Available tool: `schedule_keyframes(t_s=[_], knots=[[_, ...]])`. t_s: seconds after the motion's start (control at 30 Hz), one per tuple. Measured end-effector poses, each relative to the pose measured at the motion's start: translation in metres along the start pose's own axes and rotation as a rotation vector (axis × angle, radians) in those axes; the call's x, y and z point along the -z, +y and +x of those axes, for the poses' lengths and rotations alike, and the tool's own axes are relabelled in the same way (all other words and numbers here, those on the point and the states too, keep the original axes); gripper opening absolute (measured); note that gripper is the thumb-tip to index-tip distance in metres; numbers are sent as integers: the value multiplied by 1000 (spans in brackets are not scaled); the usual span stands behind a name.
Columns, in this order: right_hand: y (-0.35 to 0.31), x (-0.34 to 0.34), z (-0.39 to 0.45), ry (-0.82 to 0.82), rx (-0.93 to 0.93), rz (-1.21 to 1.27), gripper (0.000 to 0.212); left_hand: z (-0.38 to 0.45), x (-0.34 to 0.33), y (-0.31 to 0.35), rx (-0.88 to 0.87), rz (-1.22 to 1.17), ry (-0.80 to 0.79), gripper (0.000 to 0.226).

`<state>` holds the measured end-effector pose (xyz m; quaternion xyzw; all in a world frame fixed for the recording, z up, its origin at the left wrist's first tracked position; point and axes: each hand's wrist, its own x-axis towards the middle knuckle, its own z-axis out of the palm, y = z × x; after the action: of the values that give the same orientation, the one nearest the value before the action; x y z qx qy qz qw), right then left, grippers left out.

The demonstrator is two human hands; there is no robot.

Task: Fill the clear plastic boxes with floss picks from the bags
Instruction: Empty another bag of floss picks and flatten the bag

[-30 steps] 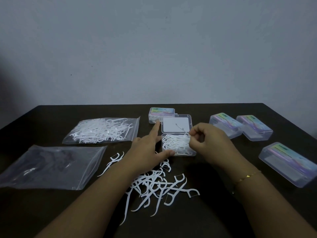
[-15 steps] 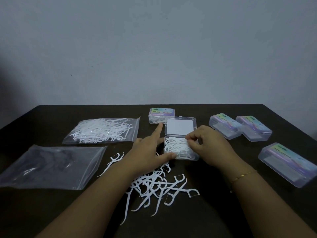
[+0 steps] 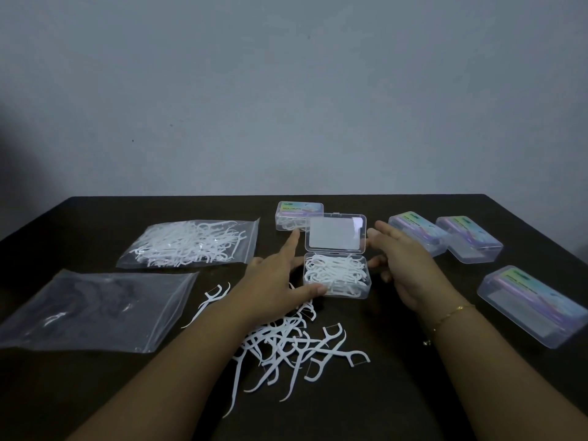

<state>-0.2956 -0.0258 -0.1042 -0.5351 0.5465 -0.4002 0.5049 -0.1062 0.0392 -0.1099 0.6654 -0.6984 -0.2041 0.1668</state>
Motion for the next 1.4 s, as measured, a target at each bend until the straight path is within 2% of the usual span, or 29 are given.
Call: schedule_keyframes(t_s=[0.07, 0.3, 0.47, 0.63, 0.77, 0.93, 1.03, 1.13, 1.23, 1.3, 1.4], knots=[[-1, 0, -1, -19, 22, -18, 37, 0, 0, 0, 5, -2, 0, 101], [-6, -2, -10, -65, 81, -63, 32, 3, -2, 0, -3, 4, 9, 101], [-6, -2, -14, -193, 111, -221, 6, 10, -8, -13, -48, 78, 81, 90], [-4, -5, -13, -240, 226, -478, 12, 12, -9, -18, -72, 159, 86, 72], [-3, -5, -13, -249, 264, -519, 13, 12, -8, -17, -74, 172, 82, 63], [-3, -7, -12, -259, 287, -566, 16, 12, -8, -16, -65, 202, 70, 61], [-3, -11, -12, -210, 291, -606, 19, 13, -9, -17, -64, 215, 86, 62], [1, -18, -13, -88, 398, -776, 24, 13, -10, -16, -55, 283, 156, 62], [7, -28, -17, -52, 527, -900, 30, 14, -9, -18, -59, 260, 331, 59], [9, -33, -18, -42, 540, -905, 33, 14, -9, -21, -82, 223, 444, 50], [13, -43, -14, -19, 562, -930, 36, 16, -9, -23, -120, 227, 509, 32]])
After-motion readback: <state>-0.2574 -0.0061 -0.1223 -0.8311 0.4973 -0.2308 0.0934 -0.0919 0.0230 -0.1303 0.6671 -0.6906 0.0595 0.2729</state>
